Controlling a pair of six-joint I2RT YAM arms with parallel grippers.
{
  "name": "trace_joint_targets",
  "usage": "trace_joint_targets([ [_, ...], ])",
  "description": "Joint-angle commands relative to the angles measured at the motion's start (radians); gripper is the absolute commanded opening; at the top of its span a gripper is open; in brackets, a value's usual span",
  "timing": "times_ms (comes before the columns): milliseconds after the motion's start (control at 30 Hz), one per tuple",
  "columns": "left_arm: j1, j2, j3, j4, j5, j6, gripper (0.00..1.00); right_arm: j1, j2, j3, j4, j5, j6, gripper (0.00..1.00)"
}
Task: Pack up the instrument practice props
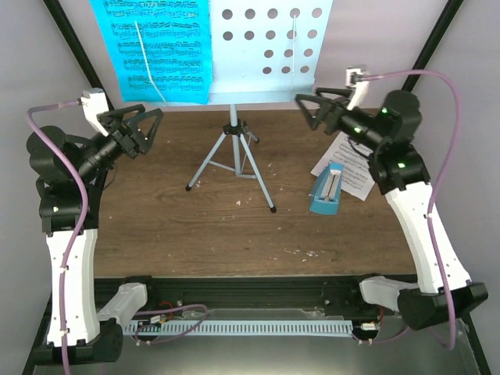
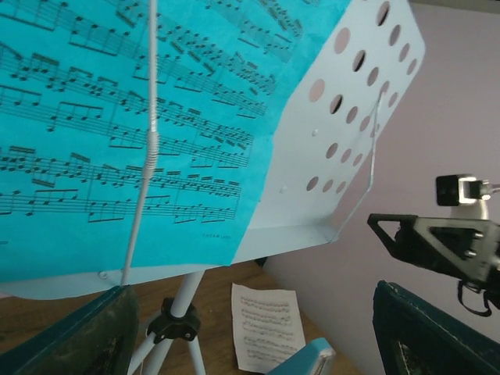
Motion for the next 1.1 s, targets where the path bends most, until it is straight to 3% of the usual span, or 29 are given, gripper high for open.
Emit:
trace_joint_targets([
  [0, 0.009, 0.009, 0.019, -0.043, -0.065, -0.004, 0.83, 0.221, 0.074, 0.166, -0.066, -0.021, -0.068, 0.93],
  [167, 0.01, 0.016, 0.05, -0.077, -0.168, -0.014, 0.82, 0.423, 0.287, 0.371, -0.143, -0.034, -0.117, 0.92],
  [267, 0.01, 0.022, 0.058, -0.064, -0.16, -0.026, 0.82, 0.473, 0.391, 0.461, -0.145, -0.009, -0.057, 0.89],
  [433, 0.009, 0.026, 0.053, -0.046, -0.143, -0.048, 0.82, 0.506, 0.521, 0.588, -0.15, 0.047, 0.014, 0.8],
  [667, -0.002, 0.039, 0.059, -0.029, -0.125, -0.062, 0.79, 0.515, 0.573, 0.643, -0.132, 0.163, 0.031, 0.73],
  [1067, -0.012, 0.052, 0.058, 0.006, -0.112, -0.084, 0.74, 0.533, 0.65, 0.733, -0.112, 0.147, 0.019, 0.63],
])
